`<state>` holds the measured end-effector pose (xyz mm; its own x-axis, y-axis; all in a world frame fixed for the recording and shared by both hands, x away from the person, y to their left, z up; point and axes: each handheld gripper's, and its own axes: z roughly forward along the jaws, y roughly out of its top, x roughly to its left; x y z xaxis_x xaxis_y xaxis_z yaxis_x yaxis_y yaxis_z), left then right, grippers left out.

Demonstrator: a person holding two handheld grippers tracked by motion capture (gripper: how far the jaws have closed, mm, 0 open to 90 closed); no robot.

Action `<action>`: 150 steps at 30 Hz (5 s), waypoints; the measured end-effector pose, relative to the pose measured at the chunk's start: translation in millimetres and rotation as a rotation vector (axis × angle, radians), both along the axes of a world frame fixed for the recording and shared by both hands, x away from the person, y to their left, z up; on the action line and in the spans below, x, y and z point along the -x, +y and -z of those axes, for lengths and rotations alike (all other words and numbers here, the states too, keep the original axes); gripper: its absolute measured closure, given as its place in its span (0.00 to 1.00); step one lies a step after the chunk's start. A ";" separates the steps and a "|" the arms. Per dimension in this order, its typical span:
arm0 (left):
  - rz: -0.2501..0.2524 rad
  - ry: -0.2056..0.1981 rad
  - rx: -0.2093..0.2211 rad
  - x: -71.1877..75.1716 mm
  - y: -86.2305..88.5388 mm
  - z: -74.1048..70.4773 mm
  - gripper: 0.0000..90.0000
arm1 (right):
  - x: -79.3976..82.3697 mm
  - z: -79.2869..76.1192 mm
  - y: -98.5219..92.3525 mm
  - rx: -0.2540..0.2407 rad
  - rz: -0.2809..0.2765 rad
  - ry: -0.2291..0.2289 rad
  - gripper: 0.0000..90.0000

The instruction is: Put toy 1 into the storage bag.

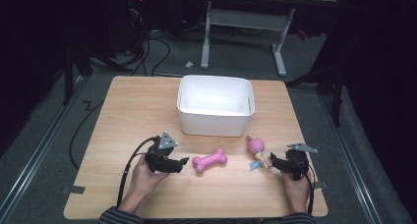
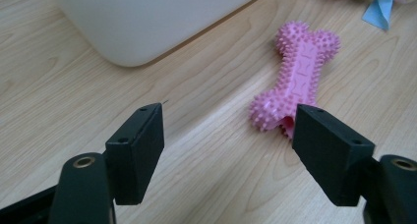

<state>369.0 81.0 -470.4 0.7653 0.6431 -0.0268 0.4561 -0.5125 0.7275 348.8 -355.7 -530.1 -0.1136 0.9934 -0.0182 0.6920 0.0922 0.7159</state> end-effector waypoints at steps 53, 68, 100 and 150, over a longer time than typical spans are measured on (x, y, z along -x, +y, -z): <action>0.099 0.084 -0.129 -5.4 -67.2 46.6 0.37 | -0.1 0.0 0.4 -0.001 -0.005 0.001 0.26; 0.094 0.062 -0.078 -2.7 -61.2 38.4 0.39 | -0.1 0.0 0.4 -0.001 -0.004 0.001 0.26; 0.090 0.000 0.021 3.8 -38.8 0.8 0.41 | -0.1 0.0 0.4 -0.001 -0.004 0.001 0.26; 0.132 -0.033 0.167 -33.9 -7.4 -124.0 0.41 | -0.1 0.0 0.4 -0.001 -0.006 0.001 0.26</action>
<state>402.9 73.6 -346.5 0.8449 0.5259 -0.0979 0.3675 -0.4377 0.8206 348.9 -355.4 -530.1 -0.1193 0.9927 -0.0173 0.6921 0.0956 0.7154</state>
